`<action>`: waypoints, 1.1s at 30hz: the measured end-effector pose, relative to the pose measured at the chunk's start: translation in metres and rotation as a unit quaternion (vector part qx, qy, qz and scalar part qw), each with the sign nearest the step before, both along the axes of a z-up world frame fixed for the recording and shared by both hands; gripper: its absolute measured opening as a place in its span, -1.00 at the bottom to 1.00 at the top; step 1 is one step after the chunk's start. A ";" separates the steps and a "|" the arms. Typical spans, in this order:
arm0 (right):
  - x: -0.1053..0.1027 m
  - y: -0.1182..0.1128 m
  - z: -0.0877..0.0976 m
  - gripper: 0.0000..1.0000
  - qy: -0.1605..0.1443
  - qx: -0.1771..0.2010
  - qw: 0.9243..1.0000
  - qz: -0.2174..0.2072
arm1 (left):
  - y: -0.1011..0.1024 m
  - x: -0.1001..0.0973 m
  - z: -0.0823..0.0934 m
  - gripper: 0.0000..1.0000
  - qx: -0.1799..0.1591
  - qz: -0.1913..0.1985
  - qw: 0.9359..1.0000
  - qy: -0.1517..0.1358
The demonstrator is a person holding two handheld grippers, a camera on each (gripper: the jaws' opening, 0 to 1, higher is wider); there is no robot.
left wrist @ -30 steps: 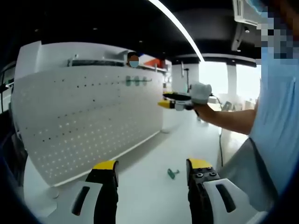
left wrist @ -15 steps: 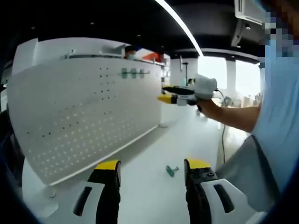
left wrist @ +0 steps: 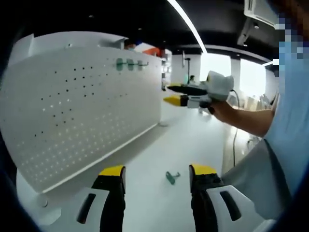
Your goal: Insert the hook assembly into the mounting plate slot until the hook locks in place.
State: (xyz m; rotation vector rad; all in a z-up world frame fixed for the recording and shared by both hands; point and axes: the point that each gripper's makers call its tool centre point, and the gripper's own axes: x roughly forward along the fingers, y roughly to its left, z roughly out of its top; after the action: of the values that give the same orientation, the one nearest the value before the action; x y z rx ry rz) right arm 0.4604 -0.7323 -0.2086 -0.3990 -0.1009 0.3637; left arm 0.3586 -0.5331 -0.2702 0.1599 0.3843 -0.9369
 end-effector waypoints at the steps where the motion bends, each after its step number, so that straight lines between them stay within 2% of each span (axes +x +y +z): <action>1: -0.002 0.000 -0.001 -0.13 0.002 0.001 1.000 0.001 | -0.003 0.000 -0.002 0.09 0.002 -0.005 1.000 0.002; 13: -0.011 -0.011 -0.009 -0.13 0.030 0.024 0.999 0.006 | -0.031 0.003 -0.012 0.07 -0.001 -0.035 0.999 0.024; 25: -0.019 -0.015 -0.022 -0.12 0.047 0.026 0.998 0.012 | -0.055 0.005 -0.033 0.03 0.007 -0.061 0.997 0.057; 33: -0.022 -0.025 -0.029 -0.12 0.056 0.026 0.998 0.005 | -0.065 0.010 -0.049 -0.06 0.019 -0.062 0.995 0.075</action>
State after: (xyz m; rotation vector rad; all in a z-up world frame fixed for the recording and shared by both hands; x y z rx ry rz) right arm 0.4387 -0.7569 -0.2378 -0.3254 -0.0034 0.3925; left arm 0.3683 -0.5977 -0.3195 0.1502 0.5370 -1.0672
